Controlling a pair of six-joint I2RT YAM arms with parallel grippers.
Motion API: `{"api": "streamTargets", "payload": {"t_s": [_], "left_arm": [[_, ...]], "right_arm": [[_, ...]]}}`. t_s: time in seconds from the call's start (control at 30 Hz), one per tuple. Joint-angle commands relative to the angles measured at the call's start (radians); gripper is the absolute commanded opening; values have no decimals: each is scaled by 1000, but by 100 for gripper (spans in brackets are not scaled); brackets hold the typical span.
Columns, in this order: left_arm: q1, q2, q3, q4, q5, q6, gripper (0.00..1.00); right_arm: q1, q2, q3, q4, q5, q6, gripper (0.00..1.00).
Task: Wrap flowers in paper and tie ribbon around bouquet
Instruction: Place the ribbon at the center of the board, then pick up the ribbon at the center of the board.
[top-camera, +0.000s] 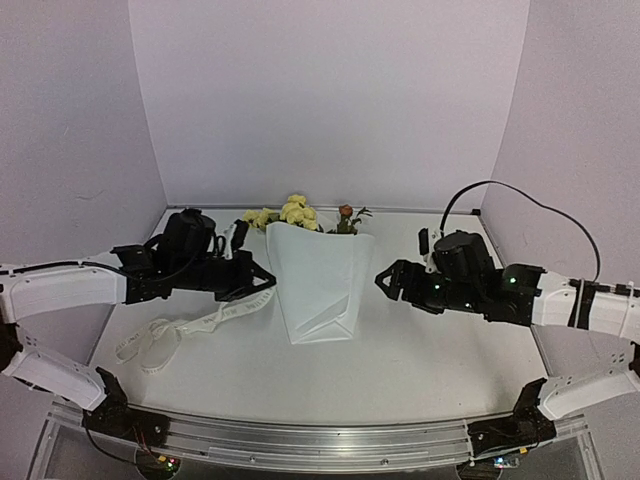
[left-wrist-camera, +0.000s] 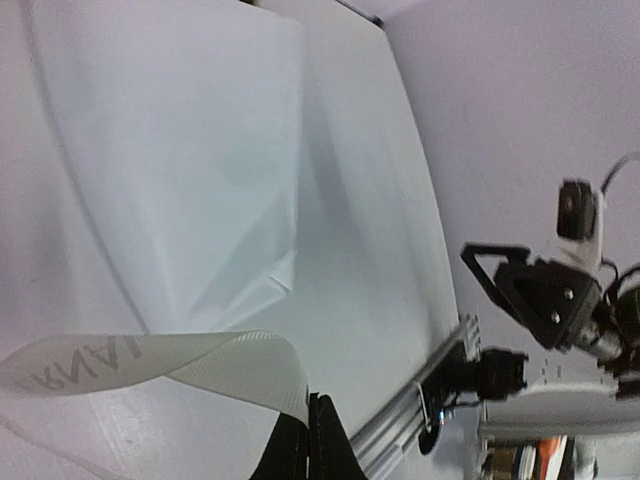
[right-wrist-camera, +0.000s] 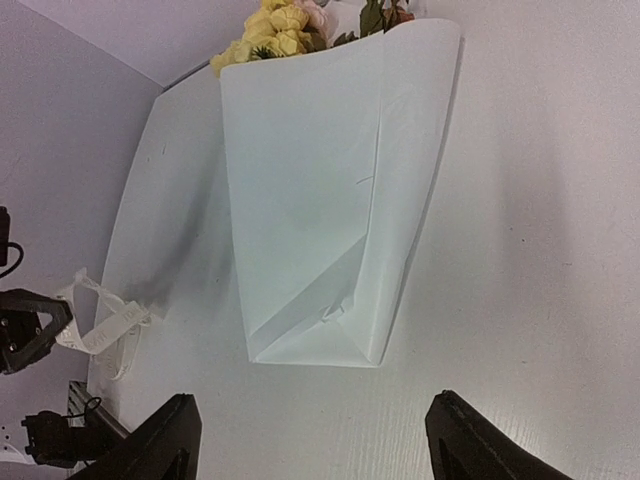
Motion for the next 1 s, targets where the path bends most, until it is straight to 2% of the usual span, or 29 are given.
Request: {"api": "streamTargets", "payload": {"t_s": [0.0, 0.1, 0.13, 0.2, 0.3, 0.4, 0.53, 0.6, 0.67, 0.77, 0.83, 0.97], "left_arm": [[-154, 179, 181, 169, 211, 152, 0], [-226, 319, 291, 165, 272, 201, 2], [-245, 357, 326, 163, 283, 209, 6], [-256, 411, 349, 173, 287, 200, 23], [-257, 375, 314, 164, 181, 177, 47], [-256, 258, 227, 104, -29, 118, 59], [-248, 98, 138, -163, -404, -28, 65], [-210, 45, 83, -314, -491, -101, 66], [-142, -40, -5, -377, -517, -186, 65], [11, -199, -181, -355, -452, -252, 62], [67, -273, -253, -358, -445, -258, 62], [123, -327, -284, -443, -491, -264, 63]], "right_arm": [[13, -109, -32, -133, 174, -5, 80], [13, -189, -71, -211, 256, 28, 81], [13, -216, -84, -236, 276, 37, 81], [13, -252, -104, -277, 294, 55, 81], [25, -283, -133, -294, 275, 61, 81], [100, -249, -114, -301, 272, 25, 81], [160, -105, -47, -306, 241, -34, 81], [187, -25, 1, -306, 223, -65, 81], [219, 50, 54, -302, 201, -98, 79], [265, 185, 163, -301, 151, -107, 75], [312, 292, 257, -301, 132, -111, 73], [363, 501, 402, -297, 59, -38, 67]]}}
